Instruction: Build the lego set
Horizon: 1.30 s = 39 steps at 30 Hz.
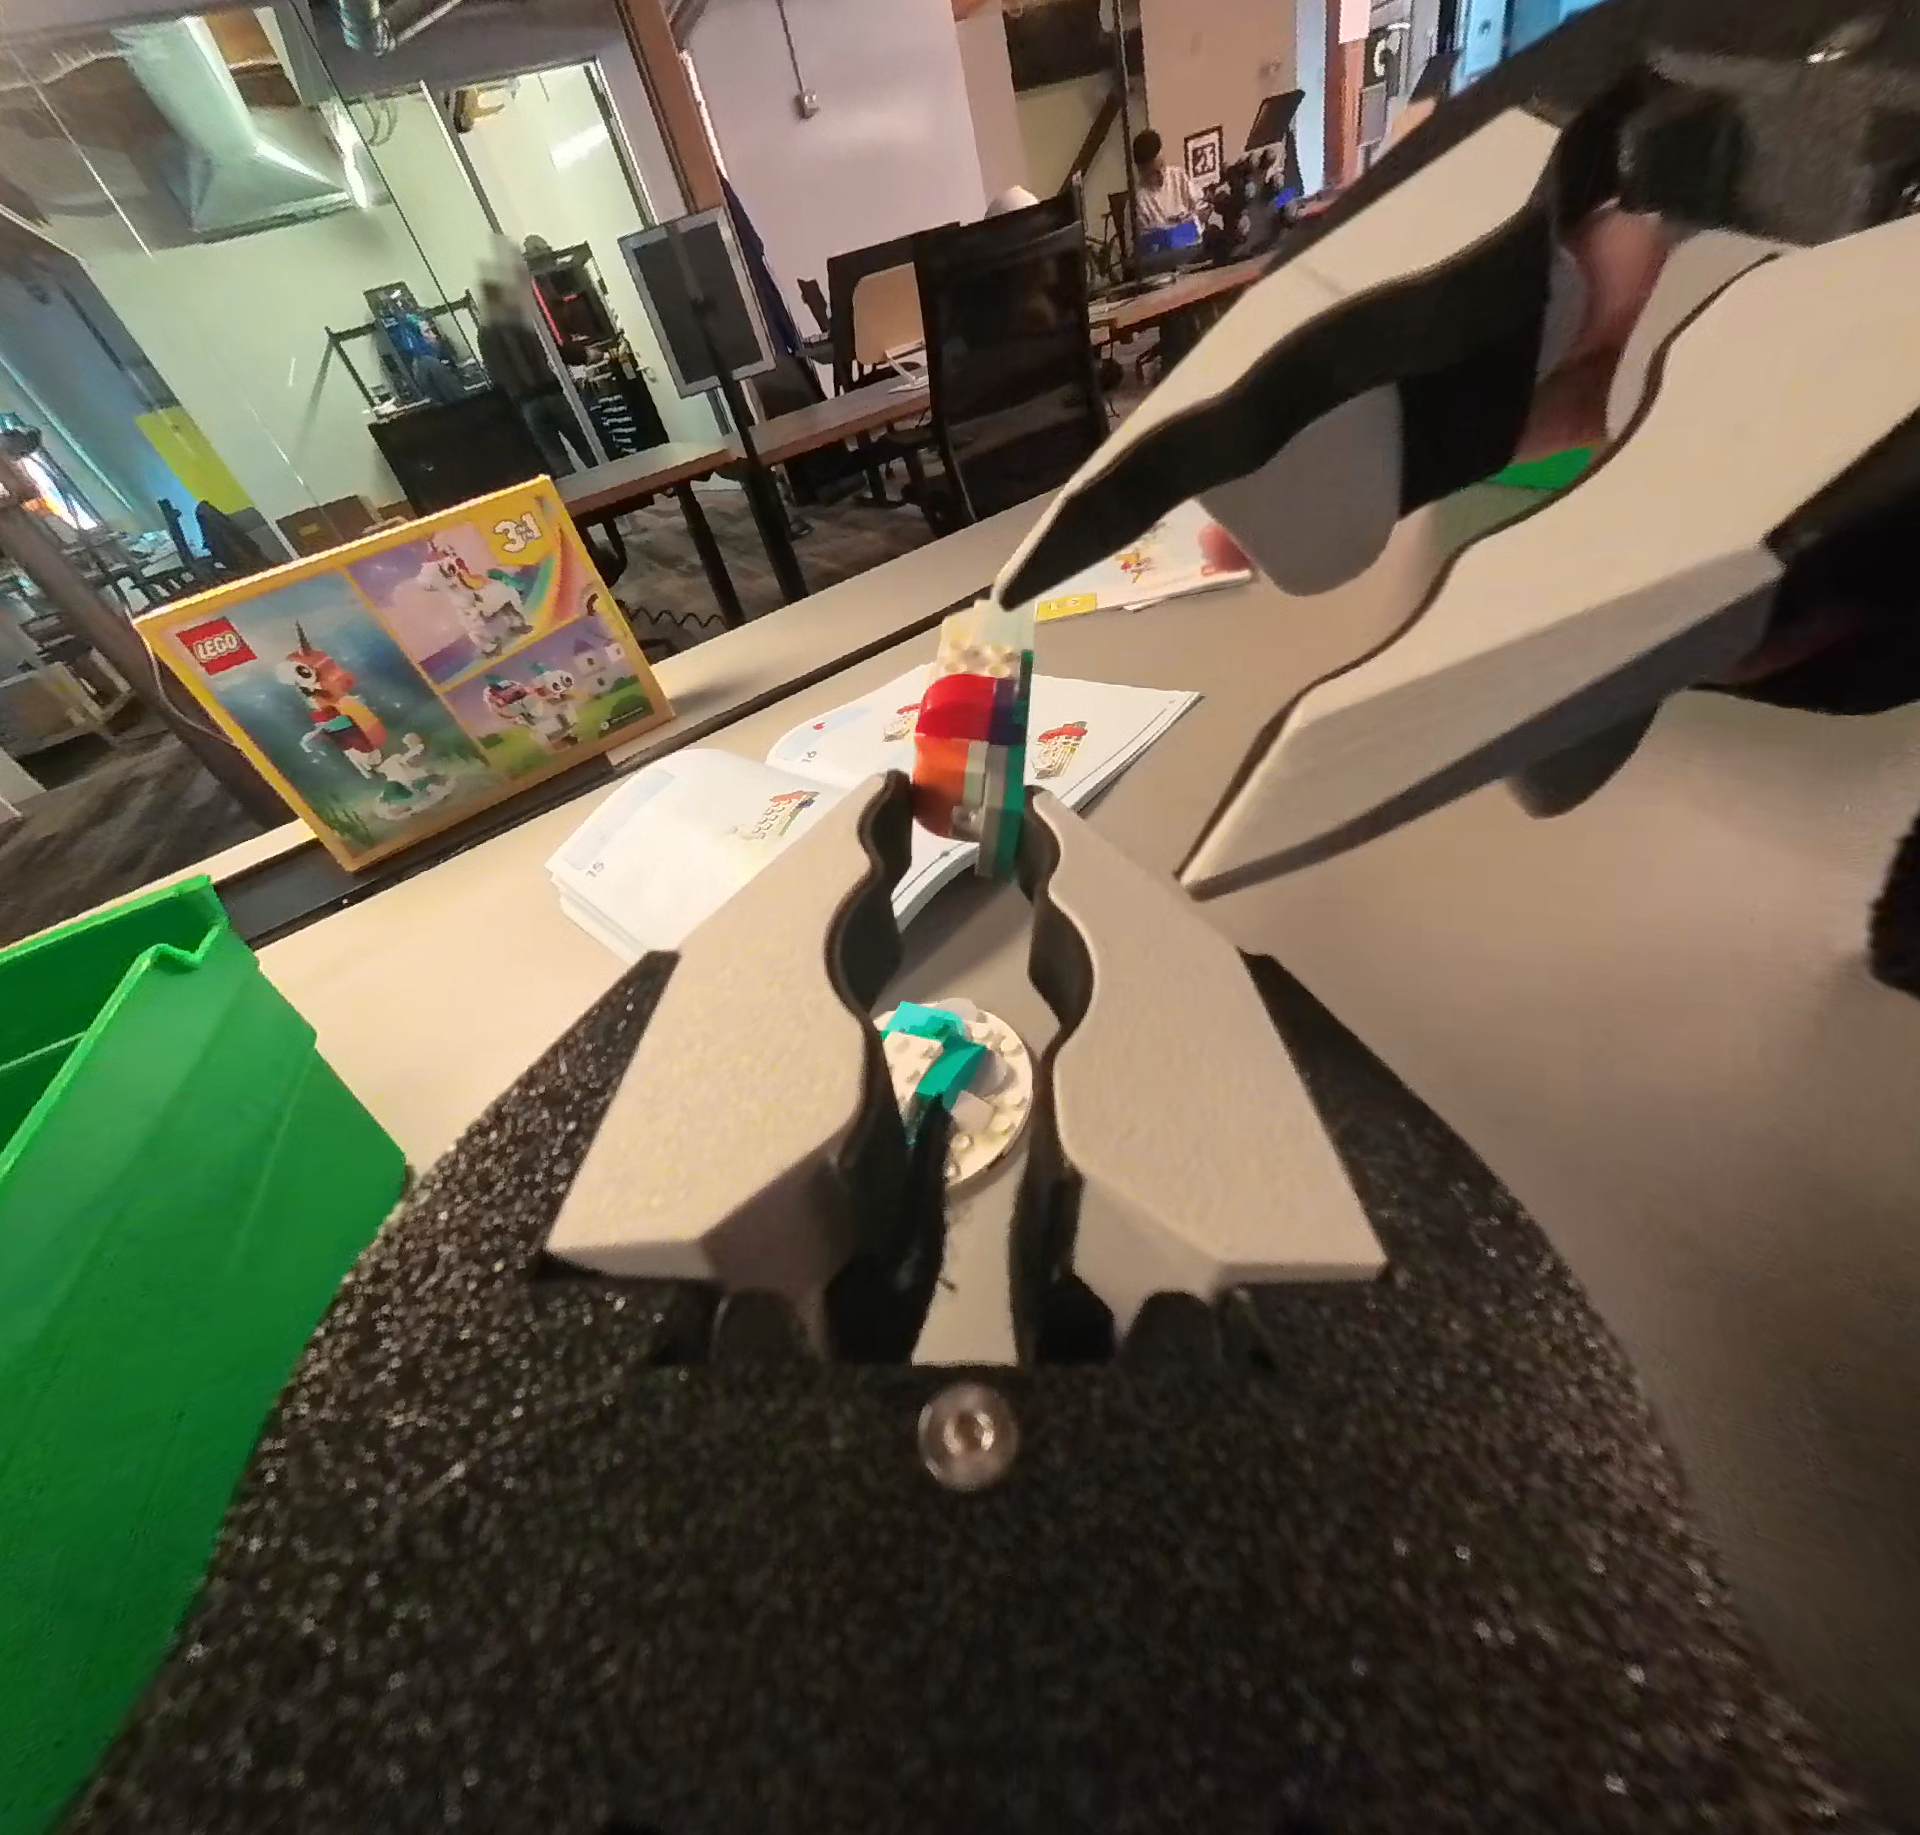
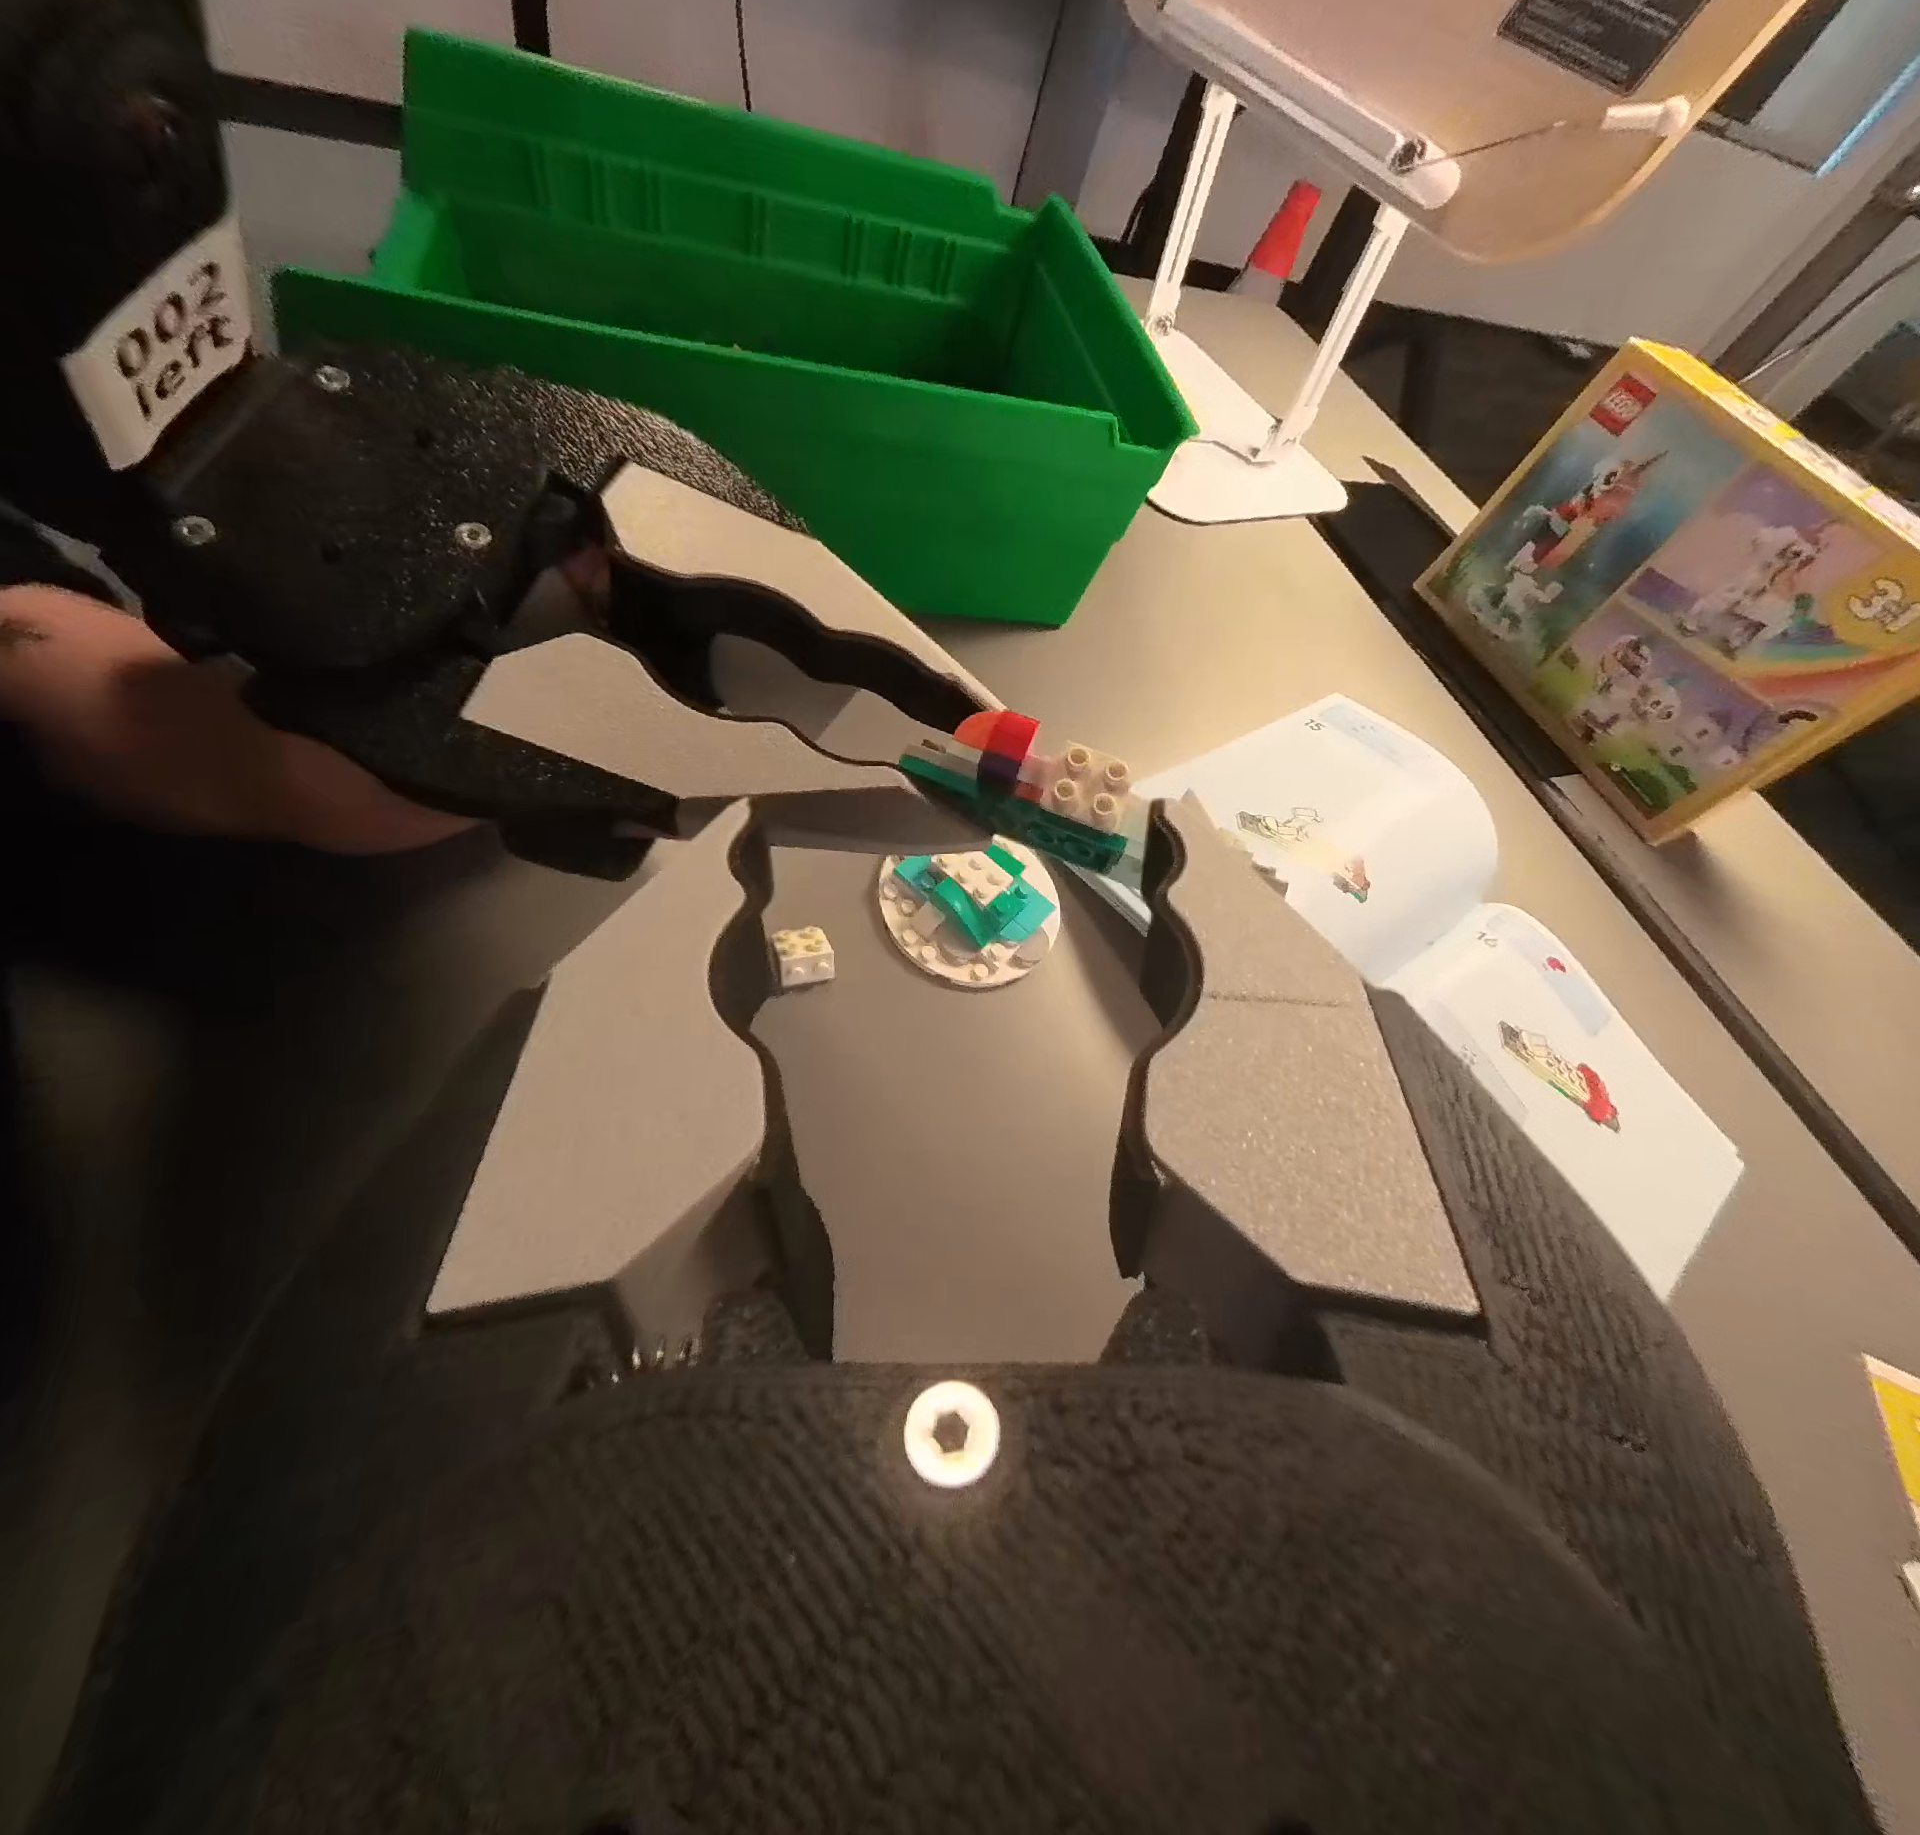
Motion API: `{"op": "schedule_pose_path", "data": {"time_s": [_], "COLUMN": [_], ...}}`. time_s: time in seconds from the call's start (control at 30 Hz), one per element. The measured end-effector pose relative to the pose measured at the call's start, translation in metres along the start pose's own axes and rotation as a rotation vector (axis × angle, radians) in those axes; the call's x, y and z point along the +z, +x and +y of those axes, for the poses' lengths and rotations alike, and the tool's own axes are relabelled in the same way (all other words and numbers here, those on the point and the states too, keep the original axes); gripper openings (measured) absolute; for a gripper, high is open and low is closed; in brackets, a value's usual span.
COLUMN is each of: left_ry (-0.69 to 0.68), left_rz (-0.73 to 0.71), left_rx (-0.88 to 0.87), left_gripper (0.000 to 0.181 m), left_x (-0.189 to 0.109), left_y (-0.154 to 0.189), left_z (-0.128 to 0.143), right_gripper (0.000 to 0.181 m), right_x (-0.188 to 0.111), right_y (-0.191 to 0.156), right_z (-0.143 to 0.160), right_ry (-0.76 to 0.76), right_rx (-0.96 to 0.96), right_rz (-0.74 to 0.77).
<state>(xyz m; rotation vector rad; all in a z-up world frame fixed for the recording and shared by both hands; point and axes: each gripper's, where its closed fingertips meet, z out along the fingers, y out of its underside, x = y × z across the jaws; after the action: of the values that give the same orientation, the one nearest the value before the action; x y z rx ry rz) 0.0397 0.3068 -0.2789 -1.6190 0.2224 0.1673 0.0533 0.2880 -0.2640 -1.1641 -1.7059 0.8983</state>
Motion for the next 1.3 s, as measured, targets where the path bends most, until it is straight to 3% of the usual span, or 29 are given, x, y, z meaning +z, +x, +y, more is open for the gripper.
{"op": "schedule_pose_path", "data": {"time_s": [0.67,0.8,1.0,1.3], "left_ry": [-0.009,0.008,0.008,-0.001], "left_rz": [0.012,0.075,0.146,0.192], "left_rx": [0.056,0.105,0.192,0.265], "left_gripper": [0.017,0.017,0.017,0.017], "left_x": [-0.001,-0.002,-0.002,-0.002], "left_y": [0.005,0.017,0.035,0.052], "left_z": [0.002,0.000,0.000,0.003], "right_gripper": [0.069,0.069,0.055,0.023], "right_x": [-0.004,-0.018,-0.028,-0.019], "right_y": [-0.010,0.005,0.008,0.005], "right_z": [0.006,0.007,0.033,0.046], "right_ry": [-0.020,-0.050,-0.312,-0.417], "right_rx": [-0.017,-0.220,-0.765,-0.964], "right_rz": [-0.083,-0.027,-0.015,-0.026]}}
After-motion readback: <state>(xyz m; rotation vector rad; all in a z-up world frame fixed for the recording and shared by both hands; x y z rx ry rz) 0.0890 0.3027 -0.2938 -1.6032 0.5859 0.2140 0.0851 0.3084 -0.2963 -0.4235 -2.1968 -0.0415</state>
